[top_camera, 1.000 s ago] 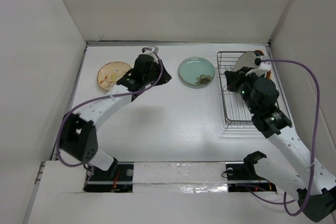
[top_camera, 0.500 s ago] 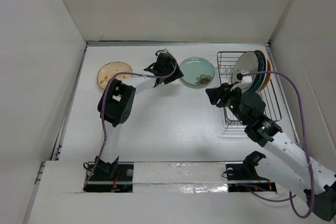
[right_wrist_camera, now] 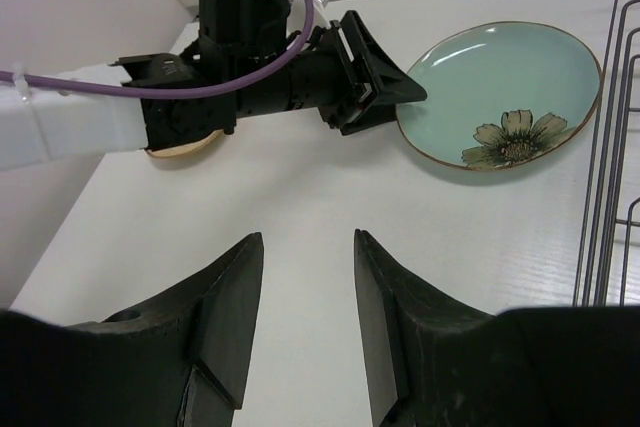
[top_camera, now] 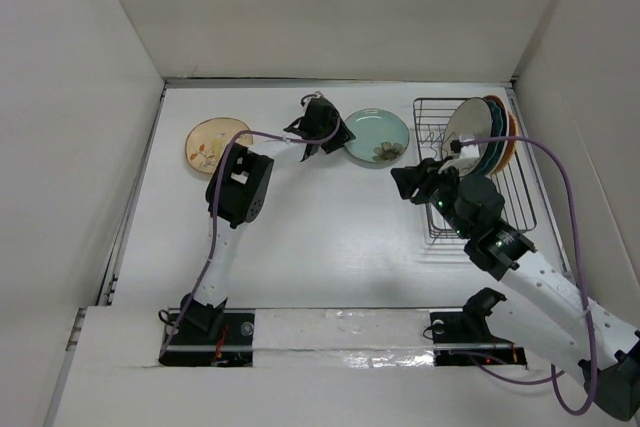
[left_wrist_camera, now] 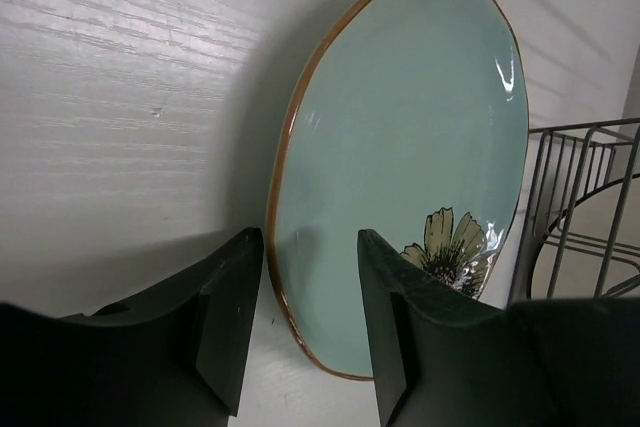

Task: Load the plates into the dish rack

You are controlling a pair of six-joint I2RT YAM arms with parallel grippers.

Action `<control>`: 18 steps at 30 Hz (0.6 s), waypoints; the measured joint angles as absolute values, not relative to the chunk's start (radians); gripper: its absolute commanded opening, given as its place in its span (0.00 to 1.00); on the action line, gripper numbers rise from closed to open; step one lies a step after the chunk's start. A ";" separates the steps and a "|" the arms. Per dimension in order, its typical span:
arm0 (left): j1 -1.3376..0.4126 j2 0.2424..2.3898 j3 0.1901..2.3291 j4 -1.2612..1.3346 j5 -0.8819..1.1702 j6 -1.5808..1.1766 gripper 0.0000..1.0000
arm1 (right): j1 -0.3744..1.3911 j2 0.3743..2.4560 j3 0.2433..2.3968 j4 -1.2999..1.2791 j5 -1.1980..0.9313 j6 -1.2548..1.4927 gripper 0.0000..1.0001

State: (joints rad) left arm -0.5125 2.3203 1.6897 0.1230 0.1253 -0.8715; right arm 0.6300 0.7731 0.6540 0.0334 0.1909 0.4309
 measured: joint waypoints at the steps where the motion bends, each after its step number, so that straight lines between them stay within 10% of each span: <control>1: -0.513 2.326 1.691 0.134 0.131 -0.879 0.38 | 0.630 0.774 0.653 0.036 0.191 0.431 0.47; 7: -0.509 2.346 1.653 0.246 0.177 -0.944 0.00 | 0.630 0.783 0.640 0.054 0.191 0.432 0.47; 18: -0.451 2.129 1.178 0.580 0.218 -1.021 0.00 | 0.617 0.800 0.637 0.054 0.194 0.434 0.58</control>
State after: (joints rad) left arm -0.4511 2.1288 1.1782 0.5804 0.2184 -1.0210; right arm 0.6174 0.8001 0.6373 0.0536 0.1940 0.4339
